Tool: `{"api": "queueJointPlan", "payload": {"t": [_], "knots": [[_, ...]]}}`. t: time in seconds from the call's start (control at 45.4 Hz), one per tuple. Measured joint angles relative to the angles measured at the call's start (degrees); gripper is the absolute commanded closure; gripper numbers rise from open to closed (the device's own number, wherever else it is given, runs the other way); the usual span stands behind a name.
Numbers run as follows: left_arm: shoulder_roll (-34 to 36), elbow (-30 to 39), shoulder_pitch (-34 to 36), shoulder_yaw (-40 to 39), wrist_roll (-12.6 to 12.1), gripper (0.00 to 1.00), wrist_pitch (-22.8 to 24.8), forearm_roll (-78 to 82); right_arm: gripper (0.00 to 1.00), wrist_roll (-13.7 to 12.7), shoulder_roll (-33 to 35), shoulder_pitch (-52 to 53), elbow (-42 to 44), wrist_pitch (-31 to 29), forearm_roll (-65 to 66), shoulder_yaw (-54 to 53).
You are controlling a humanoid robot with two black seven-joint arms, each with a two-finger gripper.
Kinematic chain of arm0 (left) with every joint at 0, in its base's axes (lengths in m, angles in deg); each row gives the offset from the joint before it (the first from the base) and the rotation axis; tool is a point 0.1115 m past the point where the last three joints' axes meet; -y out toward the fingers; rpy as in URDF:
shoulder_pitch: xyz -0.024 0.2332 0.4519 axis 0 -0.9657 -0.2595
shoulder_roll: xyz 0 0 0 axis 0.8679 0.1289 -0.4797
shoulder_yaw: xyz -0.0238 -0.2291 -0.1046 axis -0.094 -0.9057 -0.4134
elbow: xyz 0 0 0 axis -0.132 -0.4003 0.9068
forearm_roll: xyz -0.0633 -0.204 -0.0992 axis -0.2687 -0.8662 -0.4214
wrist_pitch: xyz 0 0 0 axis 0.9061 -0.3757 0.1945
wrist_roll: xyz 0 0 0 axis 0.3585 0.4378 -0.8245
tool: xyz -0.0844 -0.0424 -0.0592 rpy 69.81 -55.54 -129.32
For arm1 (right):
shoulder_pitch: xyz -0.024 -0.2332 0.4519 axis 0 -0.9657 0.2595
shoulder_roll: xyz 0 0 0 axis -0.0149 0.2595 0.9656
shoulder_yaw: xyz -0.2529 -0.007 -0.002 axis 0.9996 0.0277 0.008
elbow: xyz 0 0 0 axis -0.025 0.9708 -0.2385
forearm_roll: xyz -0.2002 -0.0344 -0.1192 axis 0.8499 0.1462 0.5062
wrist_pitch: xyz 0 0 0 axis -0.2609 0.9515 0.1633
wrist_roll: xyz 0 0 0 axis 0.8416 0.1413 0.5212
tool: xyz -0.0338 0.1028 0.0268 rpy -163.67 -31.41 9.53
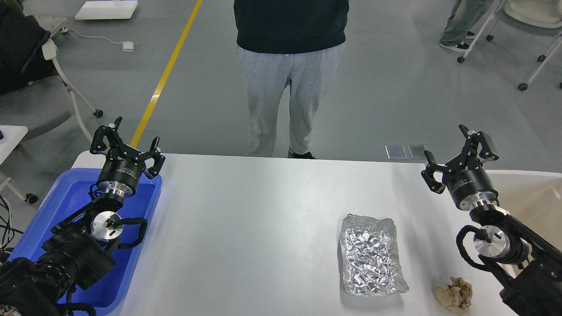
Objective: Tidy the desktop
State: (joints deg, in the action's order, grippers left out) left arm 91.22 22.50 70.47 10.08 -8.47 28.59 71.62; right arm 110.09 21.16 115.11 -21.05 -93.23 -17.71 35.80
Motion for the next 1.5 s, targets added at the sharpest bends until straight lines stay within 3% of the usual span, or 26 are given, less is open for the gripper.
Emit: {"api": "queueJointPlan", "payload": {"t": [0.727,1.211,1.299,1.497], "knots": [[0.0,0.0,0.0,0.0,0.0,0.0,0.0,0.0,0.0,0.6,1.2,-2.3,0.7,-4.2,-0.4,-4.1],[0.0,0.0,0.0,0.0,0.0,0.0,0.1,0.0,0.0,-0.4,-0.9,3.5,10.9,-4.0,-0.7,-2.7],[0.0,0.0,0.0,0.0,0.0,0.0,0.1,0.0,0.0,-2.2,-1.0,4.5,11.7,-4.1,-0.7,-1.9],[0.0,0.0,0.0,0.0,0.0,0.0,0.1,0.0,0.0,-9.8,0.3,5.8,9.2,-4.1,-0.3,-0.1]]}}
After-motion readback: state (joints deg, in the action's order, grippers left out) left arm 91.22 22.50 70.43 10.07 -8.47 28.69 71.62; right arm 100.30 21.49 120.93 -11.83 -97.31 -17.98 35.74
